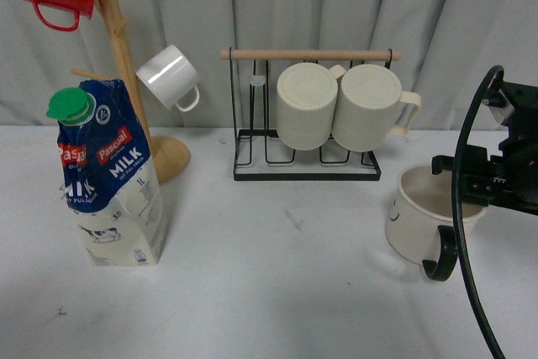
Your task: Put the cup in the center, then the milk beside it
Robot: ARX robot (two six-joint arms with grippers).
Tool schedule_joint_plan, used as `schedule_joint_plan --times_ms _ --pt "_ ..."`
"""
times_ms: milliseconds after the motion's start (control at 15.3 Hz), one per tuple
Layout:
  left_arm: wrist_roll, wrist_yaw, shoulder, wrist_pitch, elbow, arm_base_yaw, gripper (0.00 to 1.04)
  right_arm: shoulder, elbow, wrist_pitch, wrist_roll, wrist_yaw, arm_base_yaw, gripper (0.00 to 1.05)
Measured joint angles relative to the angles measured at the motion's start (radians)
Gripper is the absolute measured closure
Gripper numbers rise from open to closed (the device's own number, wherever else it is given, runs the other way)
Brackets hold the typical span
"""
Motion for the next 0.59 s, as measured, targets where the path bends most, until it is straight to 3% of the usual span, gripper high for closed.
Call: schedule_joint_plan --times_ms 196,327,588 --pt "0.0 0.0 0.0 0.0 0.0 0.0 0.07 -0.019 -0.016 0.002 0.001 -0.015 0.004 1.0" --pt "0.0 0.0 0.0 0.0 0.0 0.0 0.07 -0.066 -0.024 -0.014 0.002 -0.026 0.029 1.01" --pt "0.0 0.0 0.0 0.0 0.0 0.0 0.07 -0.084 0.095 -0.087 0.004 -0.041 0.165 1.01"
